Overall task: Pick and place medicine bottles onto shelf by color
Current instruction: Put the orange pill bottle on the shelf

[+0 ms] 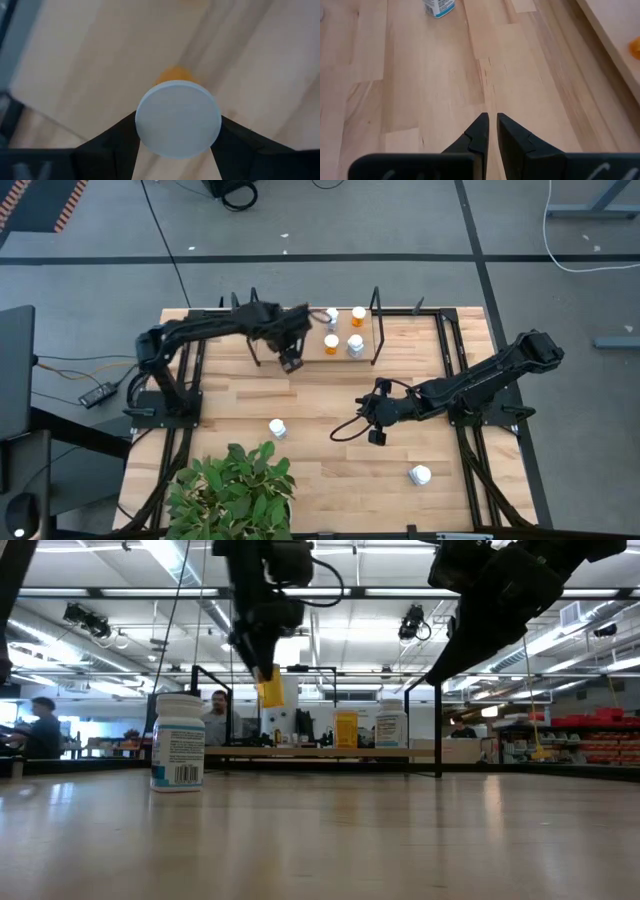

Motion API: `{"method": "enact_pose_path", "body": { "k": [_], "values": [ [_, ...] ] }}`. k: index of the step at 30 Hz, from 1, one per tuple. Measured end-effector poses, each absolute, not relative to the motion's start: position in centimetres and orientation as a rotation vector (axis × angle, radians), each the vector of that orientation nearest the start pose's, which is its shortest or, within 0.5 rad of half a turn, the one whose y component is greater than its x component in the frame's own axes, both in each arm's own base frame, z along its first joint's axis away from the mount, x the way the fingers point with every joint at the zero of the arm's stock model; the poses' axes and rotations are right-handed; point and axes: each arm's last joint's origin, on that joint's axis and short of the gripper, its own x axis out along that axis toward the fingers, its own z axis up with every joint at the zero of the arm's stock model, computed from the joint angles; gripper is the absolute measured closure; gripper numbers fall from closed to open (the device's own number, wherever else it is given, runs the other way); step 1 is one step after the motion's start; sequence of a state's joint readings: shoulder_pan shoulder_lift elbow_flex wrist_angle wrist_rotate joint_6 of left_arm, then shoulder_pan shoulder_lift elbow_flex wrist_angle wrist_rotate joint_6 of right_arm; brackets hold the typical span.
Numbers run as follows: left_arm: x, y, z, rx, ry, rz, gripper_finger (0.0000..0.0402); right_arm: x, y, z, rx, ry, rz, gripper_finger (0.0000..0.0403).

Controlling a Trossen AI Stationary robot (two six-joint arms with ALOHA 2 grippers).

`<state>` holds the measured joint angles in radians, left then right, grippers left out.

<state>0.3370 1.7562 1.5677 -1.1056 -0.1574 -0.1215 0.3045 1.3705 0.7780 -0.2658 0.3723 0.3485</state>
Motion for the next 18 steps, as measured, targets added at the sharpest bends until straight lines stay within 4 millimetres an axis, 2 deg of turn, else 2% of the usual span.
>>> {"method": "enact_pose_path", "body": {
  "k": [6,12,18],
  "values": [
    [35.2,15.6,29.0,-0.160,1.248,0.499,0.0177,25.7,7.0,20.3,0.048,0.786,-0.196,0.0357],
    [36.6,19.3,27.4,-0.174,1.287,0.544,0.0185,25.7,7.1,20.3,0.049,0.786,-0.195,0.0357],
    [36.6,22.1,25.9,-0.234,1.305,0.608,0.0180,25.6,7.3,20.3,0.049,0.786,-0.186,0.0357]
  ]
}}
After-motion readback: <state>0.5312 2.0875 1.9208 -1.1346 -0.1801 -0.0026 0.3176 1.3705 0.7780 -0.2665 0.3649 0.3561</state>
